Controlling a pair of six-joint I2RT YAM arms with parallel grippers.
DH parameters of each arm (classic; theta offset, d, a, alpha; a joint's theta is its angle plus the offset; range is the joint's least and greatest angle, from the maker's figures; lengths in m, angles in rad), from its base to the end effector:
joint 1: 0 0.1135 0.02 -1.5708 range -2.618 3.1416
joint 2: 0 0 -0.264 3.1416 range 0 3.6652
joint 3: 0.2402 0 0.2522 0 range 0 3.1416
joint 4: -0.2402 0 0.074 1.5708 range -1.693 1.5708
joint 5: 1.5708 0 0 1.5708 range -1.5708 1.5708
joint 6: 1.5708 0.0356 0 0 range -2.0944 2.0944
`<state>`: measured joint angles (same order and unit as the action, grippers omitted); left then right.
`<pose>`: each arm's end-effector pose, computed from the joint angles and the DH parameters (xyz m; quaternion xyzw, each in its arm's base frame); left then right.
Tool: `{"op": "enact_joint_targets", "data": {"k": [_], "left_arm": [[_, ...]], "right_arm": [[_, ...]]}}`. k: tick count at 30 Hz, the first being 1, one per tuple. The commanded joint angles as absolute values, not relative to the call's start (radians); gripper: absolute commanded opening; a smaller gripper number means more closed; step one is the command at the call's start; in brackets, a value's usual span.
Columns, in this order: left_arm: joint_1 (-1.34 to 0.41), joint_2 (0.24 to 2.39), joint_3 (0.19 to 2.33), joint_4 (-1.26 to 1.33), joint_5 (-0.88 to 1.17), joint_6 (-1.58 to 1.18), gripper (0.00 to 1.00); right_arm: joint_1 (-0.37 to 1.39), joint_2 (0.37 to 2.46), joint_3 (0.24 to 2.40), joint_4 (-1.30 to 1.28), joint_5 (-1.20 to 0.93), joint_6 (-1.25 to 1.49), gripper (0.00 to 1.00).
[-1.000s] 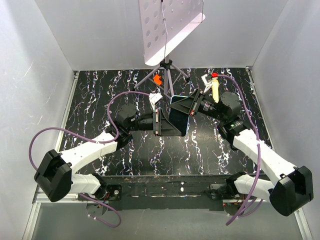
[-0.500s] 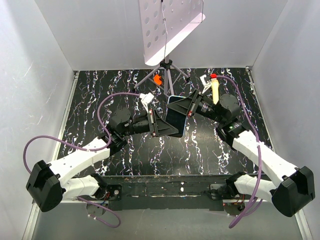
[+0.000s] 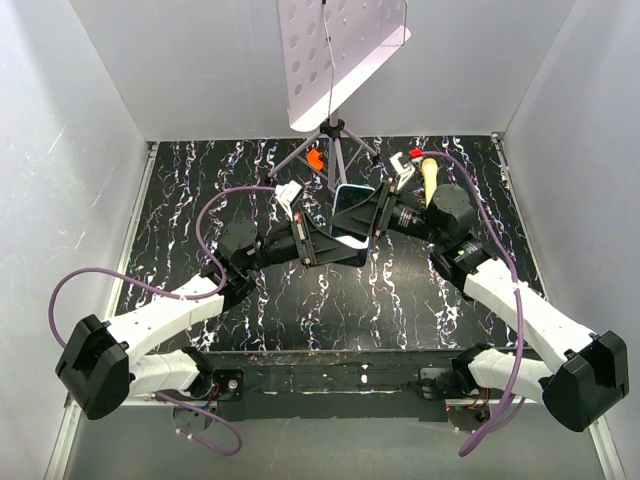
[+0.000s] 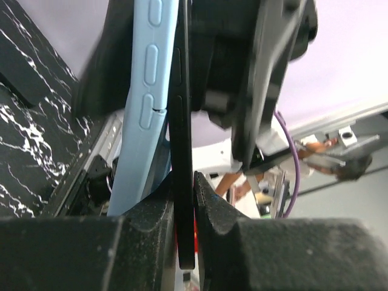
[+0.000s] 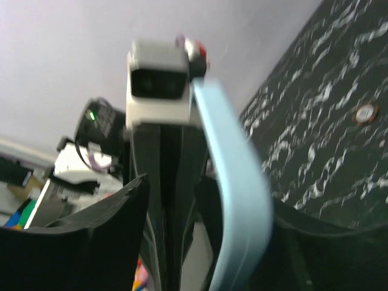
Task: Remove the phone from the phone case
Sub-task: Remove the phone case from the phone.
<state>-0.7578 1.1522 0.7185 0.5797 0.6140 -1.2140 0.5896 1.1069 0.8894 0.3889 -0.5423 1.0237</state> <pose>0.1763 -0.1951 0.3212 0.0819 0.6587 -0.7106 0.2336 0.2034 0.1582 0.3731 -0.0665 0.6500 0.6515 0.3855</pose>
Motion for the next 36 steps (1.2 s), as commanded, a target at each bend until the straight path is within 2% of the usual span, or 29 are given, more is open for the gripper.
{"op": "enact_joint_targets", "data": {"k": [1, 5, 11, 15, 20, 30, 34, 36], "left_arm": [[-0.732, 1.144, 0.795, 0.641, 0.462, -1.279, 0.00], [-0.706, 1.146, 0.775, 0.673, 0.440, -1.368, 0.00], [-0.673, 1.108, 0.772, 0.606, 0.384, -1.430, 0.00], [-0.672, 1.082, 0.767, 0.552, 0.319, -1.511, 0.00], [-0.672, 1.054, 0.746, 0.545, 0.249, -1.601, 0.00], [-0.672, 1.058, 0.712, 0.594, 0.236, -1.649, 0.00], [-0.672, 1.062, 0.709, 0.626, 0.235, -1.655, 0.00], [-0.672, 1.063, 0.706, 0.635, 0.235, -1.657, 0.00]], "right_arm": [[0.609, 1.094, 0.902, 0.232, -0.718, 0.975, 0.73], [0.571, 1.017, 0.899, 0.135, -0.698, 0.934, 0.85], [0.515, 0.845, 0.805, 0.137, -0.600, 0.934, 0.87], [0.555, 0.850, 0.773, 0.167, -0.503, 0.977, 0.63], [0.637, 0.871, 0.788, 0.186, -0.339, 0.966, 0.62], [0.653, 0.940, 0.790, 0.307, -0.253, 1.009, 0.52], [0.667, 0.971, 0.804, 0.328, -0.219, 1.015, 0.51], [0.670, 0.997, 0.819, 0.328, -0.215, 1.028, 0.42]]}}
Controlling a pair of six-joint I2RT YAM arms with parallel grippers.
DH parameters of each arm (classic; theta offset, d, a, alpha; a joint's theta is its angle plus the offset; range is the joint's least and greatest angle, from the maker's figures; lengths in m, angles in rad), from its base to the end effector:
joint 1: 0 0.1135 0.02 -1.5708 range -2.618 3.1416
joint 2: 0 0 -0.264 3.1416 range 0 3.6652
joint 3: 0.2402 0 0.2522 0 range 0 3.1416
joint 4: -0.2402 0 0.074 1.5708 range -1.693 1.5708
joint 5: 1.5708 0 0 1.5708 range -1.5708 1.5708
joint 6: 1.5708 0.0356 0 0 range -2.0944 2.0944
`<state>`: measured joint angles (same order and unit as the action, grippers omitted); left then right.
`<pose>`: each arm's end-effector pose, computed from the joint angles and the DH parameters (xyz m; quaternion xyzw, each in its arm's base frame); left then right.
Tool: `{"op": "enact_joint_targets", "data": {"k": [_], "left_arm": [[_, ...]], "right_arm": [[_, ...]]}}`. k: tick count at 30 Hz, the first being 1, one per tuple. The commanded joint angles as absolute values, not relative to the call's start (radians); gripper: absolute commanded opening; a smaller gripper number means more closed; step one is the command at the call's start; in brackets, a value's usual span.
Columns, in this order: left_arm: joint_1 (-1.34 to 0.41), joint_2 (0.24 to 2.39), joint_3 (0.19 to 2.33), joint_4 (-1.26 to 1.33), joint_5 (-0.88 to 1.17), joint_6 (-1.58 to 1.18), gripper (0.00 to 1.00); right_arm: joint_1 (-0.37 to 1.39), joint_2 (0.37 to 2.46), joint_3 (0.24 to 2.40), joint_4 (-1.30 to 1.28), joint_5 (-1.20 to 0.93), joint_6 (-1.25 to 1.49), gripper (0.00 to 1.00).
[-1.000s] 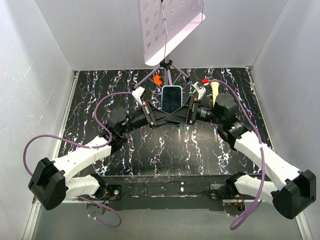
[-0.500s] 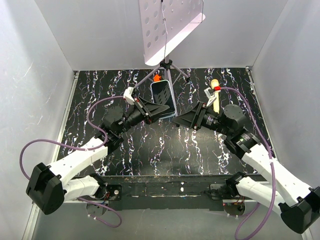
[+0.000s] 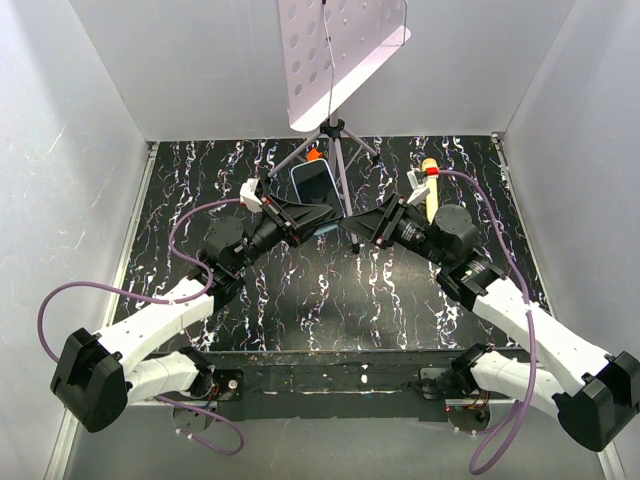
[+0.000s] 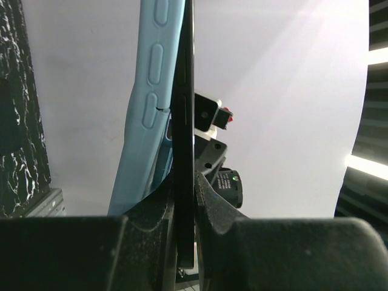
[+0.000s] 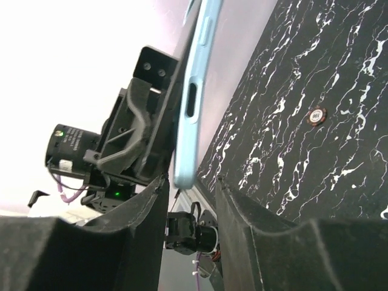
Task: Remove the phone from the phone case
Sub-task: Remove the phone case from the phone.
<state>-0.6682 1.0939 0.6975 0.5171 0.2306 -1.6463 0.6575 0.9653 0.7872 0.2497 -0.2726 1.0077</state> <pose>0.1958 -0.1649 0.3219 -0.2335 0.6220 -0.7115 0.2289 0.1758 0.1478 0.3540 0.0197 0.6820 0.5987 0.4195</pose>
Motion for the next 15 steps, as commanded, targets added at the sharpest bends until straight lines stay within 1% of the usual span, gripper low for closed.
{"op": "enact_joint_targets", "data": {"k": [1, 7, 9, 10, 11, 12, 13, 15], "left_arm": [[-0.672, 1.063, 0.704, 0.638, 0.233, -1.658, 0.00], [-0.672, 1.068, 0.700, 0.660, 0.233, -1.670, 0.00], [-0.672, 1.065, 0.692, 0.667, 0.227, -1.674, 0.00], [-0.673, 1.059, 0.692, 0.660, 0.221, -1.672, 0.00], [-0.673, 1.052, 0.692, 0.654, 0.216, -1.667, 0.00], [-0.672, 1.043, 0.692, 0.641, 0.213, -1.658, 0.00], [-0.672, 1.034, 0.693, 0.626, 0.206, -1.649, 0.00], [-0.672, 1.013, 0.695, 0.591, 0.198, -1.623, 0.00]], "right_arm": [[0.672, 1.011, 0.828, 0.330, -0.219, 1.031, 0.41], [0.703, 1.087, 0.865, 0.342, -0.181, 1.039, 0.40], [0.707, 1.103, 0.877, 0.318, -0.147, 1.017, 0.31], [0.707, 1.106, 0.885, 0.258, -0.111, 0.997, 0.23], [0.707, 1.108, 0.912, 0.159, -0.007, 0.980, 0.09], [0.707, 1.112, 0.943, 0.003, 0.132, 0.973, 0.02], [0.707, 1.121, 0.981, -0.182, 0.237, 0.966, 0.01], [0.707, 1.140, 1.005, -0.377, 0.418, 0.951, 0.01]]}}
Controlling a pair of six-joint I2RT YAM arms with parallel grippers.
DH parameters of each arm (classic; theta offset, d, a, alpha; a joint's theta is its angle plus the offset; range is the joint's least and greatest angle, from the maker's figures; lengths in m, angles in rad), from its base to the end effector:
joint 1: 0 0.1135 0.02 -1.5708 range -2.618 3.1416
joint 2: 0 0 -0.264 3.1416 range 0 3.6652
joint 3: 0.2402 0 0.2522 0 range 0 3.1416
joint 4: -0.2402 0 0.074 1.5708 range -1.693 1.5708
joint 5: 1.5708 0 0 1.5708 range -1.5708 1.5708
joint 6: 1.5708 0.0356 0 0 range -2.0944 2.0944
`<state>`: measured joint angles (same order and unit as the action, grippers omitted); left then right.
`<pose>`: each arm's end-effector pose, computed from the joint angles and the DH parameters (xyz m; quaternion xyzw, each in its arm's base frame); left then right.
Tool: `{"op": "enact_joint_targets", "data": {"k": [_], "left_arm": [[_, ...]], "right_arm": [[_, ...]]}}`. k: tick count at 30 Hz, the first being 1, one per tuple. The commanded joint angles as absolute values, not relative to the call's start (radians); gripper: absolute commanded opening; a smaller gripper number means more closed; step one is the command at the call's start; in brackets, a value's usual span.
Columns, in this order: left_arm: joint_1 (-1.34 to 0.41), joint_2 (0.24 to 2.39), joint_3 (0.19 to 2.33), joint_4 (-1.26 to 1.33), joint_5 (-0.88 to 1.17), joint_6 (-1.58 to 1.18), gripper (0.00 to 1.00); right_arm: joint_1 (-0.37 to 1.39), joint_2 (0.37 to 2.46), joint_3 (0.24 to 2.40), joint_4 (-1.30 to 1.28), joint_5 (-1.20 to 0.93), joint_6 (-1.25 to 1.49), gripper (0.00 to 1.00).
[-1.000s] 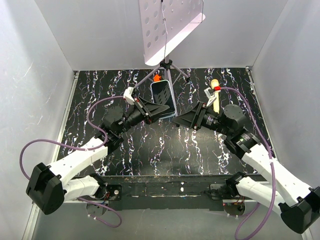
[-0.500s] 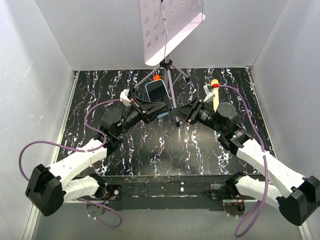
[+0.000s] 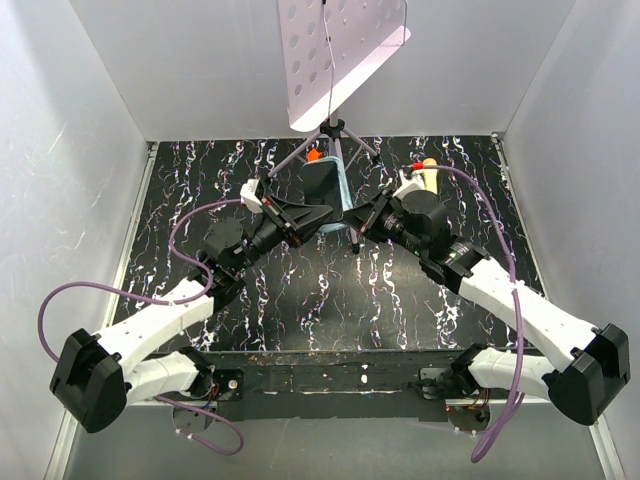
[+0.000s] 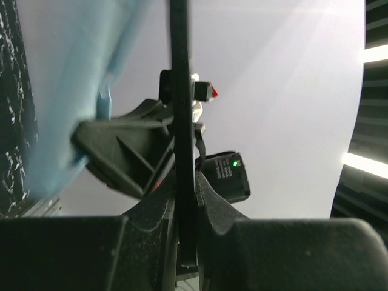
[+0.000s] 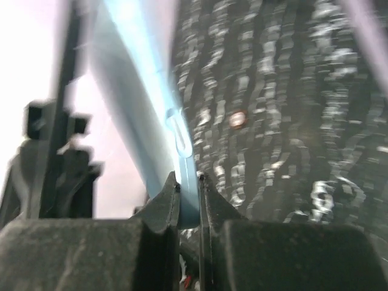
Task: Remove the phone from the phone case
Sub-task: Remove the phone case from the phone, then place the phone at the center of the board.
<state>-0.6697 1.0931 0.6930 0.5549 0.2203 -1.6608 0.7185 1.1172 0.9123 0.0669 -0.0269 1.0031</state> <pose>0.1951 -0.1644 0.3246 -0.2339 0.6083 -0.7220 0.2322 0.1988 0.1751 0.3446 0.0982 0.7477 0.5046 0.4203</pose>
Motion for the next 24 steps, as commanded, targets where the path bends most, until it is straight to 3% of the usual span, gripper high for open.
{"op": "enact_joint_targets", "data": {"k": [1, 5, 9, 16, 24], "left_arm": [[-0.672, 1.002, 0.693, 0.571, 0.187, -1.609, 0.00], [-0.658, 0.960, 0.675, 0.473, 0.149, -1.553, 0.00], [-0.618, 0.916, 0.693, 0.272, 0.082, -1.401, 0.00], [-0.488, 0.917, 0.788, -0.110, -0.325, -1.239, 0.00], [-0.220, 1.167, 0.769, 0.076, -0.394, -1.503, 0.00]], "right_arm": [[0.706, 1.141, 0.991, -0.418, 0.470, 0.936, 0.01], [0.704, 1.076, 0.873, -0.436, 0.490, 0.873, 0.01], [0.704, 0.954, 0.752, -0.310, 0.312, 0.816, 0.01], [0.706, 0.755, 0.675, -0.282, 0.146, 0.856, 0.01], [0.706, 0.638, 0.660, -0.399, 0.153, 0.885, 0.01]]}}
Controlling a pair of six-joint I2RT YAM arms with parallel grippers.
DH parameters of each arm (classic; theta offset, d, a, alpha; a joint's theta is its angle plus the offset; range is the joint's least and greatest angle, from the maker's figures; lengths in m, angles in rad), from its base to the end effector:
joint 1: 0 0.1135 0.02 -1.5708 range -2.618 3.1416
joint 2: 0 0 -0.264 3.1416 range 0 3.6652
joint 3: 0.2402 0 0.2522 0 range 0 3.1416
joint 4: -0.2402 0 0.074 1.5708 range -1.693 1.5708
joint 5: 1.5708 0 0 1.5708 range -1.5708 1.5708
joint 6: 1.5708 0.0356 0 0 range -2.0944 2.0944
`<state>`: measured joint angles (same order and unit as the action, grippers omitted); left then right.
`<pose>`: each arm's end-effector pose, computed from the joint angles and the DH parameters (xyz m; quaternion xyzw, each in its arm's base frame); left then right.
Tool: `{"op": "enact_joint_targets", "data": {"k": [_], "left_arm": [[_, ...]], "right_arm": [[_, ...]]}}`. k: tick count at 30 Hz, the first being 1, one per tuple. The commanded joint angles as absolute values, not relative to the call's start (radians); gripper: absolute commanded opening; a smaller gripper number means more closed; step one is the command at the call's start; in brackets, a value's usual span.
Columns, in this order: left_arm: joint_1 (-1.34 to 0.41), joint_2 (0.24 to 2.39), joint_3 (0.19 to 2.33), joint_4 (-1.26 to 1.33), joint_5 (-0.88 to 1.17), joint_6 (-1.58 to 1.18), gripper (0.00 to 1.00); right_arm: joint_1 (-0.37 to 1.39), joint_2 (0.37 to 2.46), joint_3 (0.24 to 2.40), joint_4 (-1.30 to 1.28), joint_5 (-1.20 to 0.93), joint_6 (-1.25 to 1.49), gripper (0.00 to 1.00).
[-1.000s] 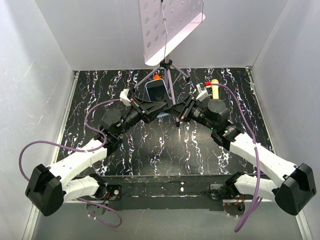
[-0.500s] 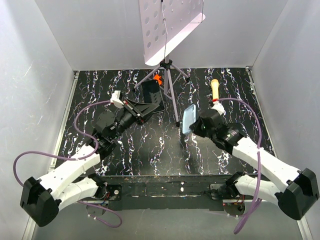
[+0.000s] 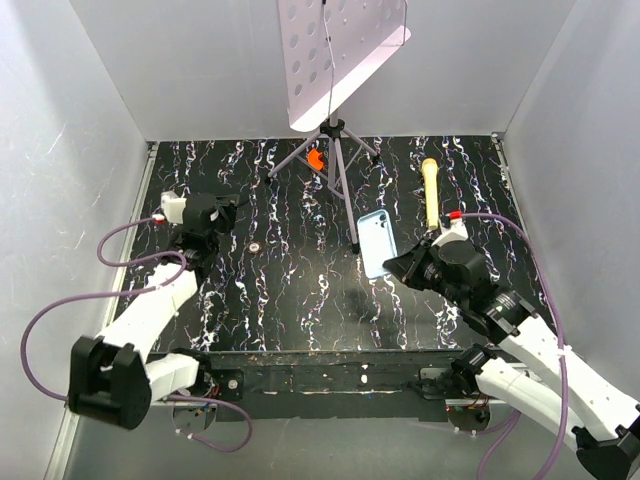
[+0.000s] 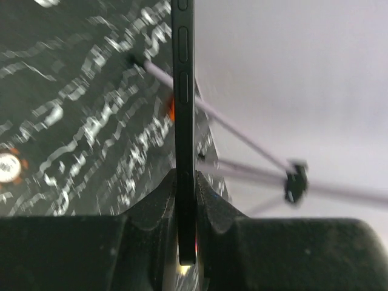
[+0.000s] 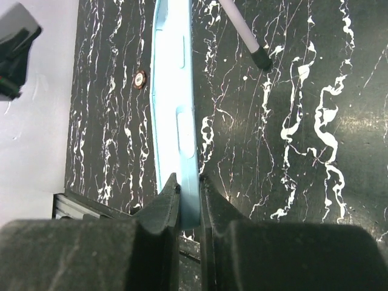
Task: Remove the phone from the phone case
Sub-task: Place the phone at the center of the board.
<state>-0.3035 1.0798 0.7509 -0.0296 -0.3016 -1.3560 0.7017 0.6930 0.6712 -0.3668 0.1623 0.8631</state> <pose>0.2397 -0.0640 0.2861 -0.4821 0.6596 -0.3322 0.4713 0.1290 0.1015 0.2955 0.1117 0.8213 0.3438 0.4414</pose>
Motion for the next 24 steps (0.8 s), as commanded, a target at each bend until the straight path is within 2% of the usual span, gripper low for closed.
{"op": "enact_joint_targets", "data": {"k": [1, 4, 11, 16, 24], "left_arm": [[-0.200, 1.205, 0.764, 0.118, -0.399, -1.543, 0.00], [-0.184, 1.302, 0.779, 0.199, -0.483, -1.643, 0.00], [-0.121, 1.508, 0.880, 0.144, -0.580, -1.844, 0.00], [-0.068, 1.592, 0.934, 0.157, -0.636, -1.761, 0.00], [-0.046, 1.762, 0.937, 0.294, -0.637, -1.799, 0.00]], "right_arm": [[0.707, 0.623, 0.655, -0.408, 0.152, 0.893, 0.01], [0.706, 0.592, 0.655, -0.451, 0.155, 0.908, 0.01], [0.707, 0.569, 0.695, -0.557, 0.135, 0.917, 0.01], [0.707, 0.525, 0.693, -0.632, 0.101, 0.959, 0.01], [0.709, 0.506, 0.706, -0.695, 0.057, 1.012, 0.01]]}}
